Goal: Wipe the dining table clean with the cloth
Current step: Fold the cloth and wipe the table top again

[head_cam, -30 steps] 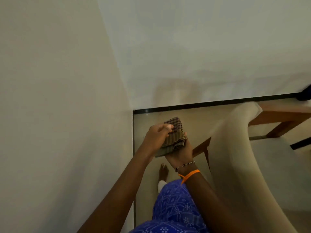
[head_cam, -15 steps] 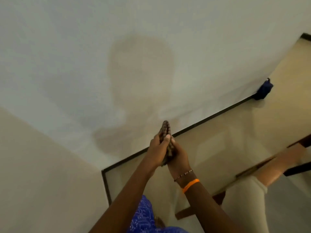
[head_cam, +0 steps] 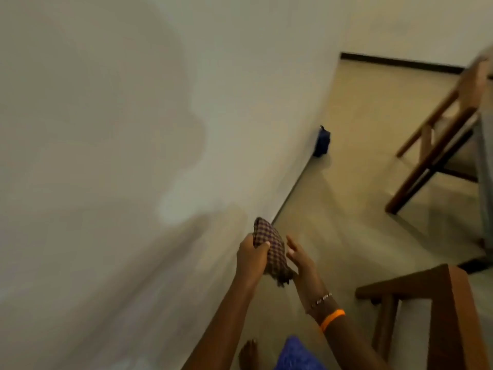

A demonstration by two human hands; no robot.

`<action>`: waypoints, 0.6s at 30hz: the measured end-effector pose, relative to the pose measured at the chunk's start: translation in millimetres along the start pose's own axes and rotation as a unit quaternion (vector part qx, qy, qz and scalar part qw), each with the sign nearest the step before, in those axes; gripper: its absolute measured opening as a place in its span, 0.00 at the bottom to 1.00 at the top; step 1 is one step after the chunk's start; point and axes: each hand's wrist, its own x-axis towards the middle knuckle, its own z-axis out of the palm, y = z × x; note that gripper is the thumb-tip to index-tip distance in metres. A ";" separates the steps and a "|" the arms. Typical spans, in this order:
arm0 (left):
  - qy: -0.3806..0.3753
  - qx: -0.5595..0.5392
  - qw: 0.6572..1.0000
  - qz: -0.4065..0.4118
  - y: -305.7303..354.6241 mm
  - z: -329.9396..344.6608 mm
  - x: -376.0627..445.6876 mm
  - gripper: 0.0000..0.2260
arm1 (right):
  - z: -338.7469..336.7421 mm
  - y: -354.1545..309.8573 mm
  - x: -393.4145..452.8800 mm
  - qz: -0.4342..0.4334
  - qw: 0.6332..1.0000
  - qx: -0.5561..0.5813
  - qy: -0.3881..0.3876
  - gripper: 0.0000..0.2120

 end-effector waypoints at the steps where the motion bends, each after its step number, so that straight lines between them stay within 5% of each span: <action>1: -0.019 -0.010 1.000 -0.003 10.4 6.2 12.8 0.13 | -6.0 -5.5 11.9 0.022 0.999 0.019 0.044 0.21; 8: -0.175 -0.020 0.984 -0.015 79.9 108.4 114.2 0.15 | -74.5 -50.0 103.0 0.120 0.963 0.188 0.154 0.19; 13: -0.250 0.027 0.968 -0.007 143.1 207.2 170.7 0.14 | -145.3 -118.1 168.9 0.041 0.923 0.324 0.202 0.14; 18: -0.379 0.077 0.922 0.002 209.4 313.5 213.1 0.16 | -235.4 -197.8 214.2 -0.056 0.894 0.258 0.363 0.12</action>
